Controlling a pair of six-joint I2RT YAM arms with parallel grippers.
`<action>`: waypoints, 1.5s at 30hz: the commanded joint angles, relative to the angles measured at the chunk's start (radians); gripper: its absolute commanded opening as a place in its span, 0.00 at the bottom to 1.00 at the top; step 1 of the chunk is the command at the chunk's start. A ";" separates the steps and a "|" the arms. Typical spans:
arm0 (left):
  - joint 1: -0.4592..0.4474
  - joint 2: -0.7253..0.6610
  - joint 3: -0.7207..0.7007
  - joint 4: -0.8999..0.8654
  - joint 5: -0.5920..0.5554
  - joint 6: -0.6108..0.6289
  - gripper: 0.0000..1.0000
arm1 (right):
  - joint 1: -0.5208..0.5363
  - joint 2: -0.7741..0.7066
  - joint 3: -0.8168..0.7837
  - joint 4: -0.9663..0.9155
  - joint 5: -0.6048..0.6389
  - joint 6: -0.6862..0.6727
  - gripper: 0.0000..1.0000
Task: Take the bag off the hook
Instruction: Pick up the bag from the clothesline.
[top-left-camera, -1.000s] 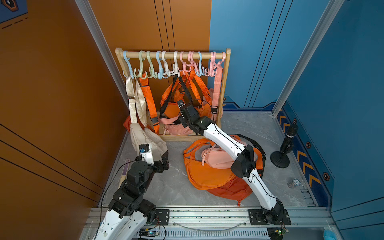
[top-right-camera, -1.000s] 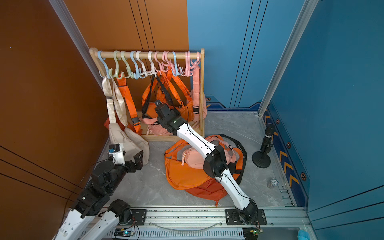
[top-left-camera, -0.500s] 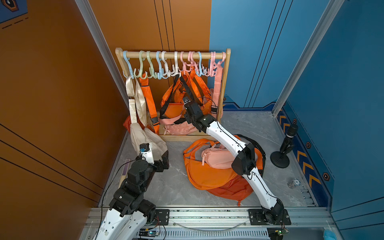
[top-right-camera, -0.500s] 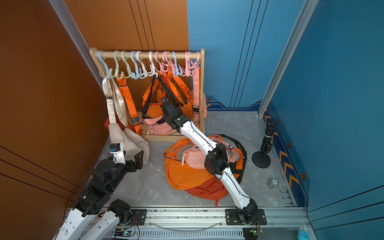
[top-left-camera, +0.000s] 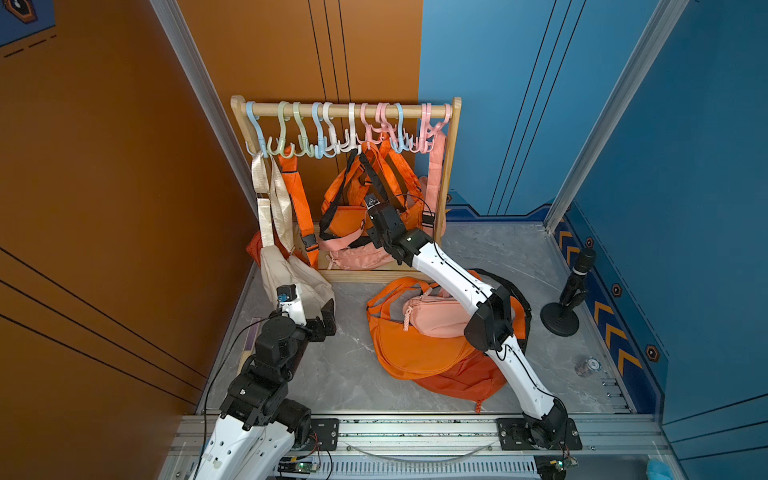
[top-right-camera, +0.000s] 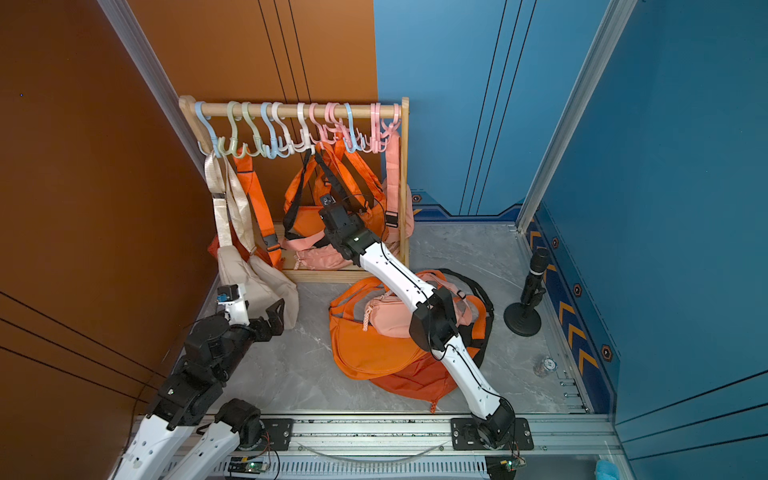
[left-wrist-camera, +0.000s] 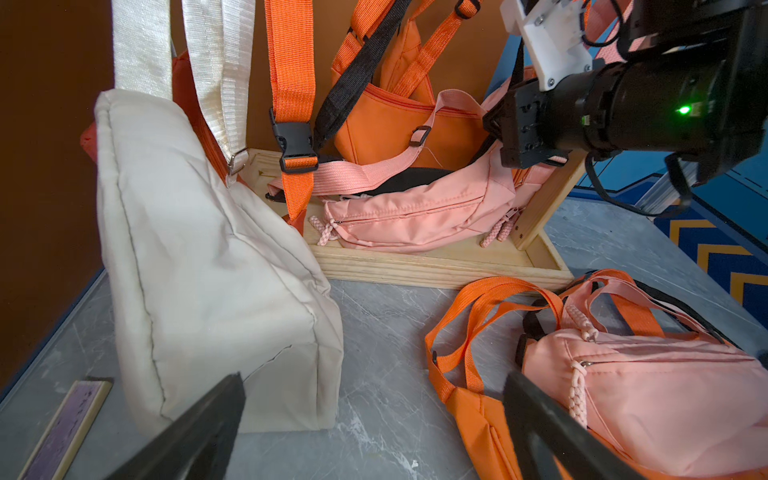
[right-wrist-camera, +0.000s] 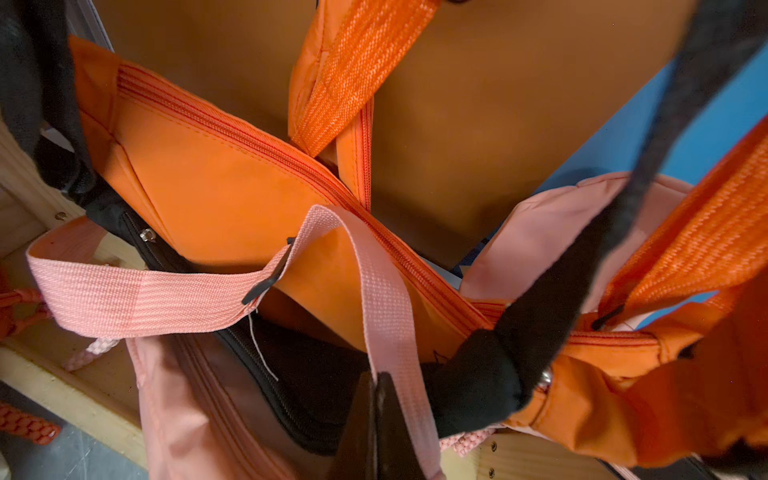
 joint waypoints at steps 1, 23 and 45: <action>0.013 0.014 0.000 0.047 0.022 0.015 0.98 | 0.015 -0.129 -0.035 0.003 0.001 -0.012 0.00; 0.002 0.071 -0.021 0.396 0.375 0.373 0.98 | 0.071 -0.497 -0.277 0.039 -0.025 -0.060 0.00; -0.106 0.464 0.010 0.688 0.339 0.465 0.98 | 0.124 -0.734 -0.394 0.037 -0.016 -0.099 0.00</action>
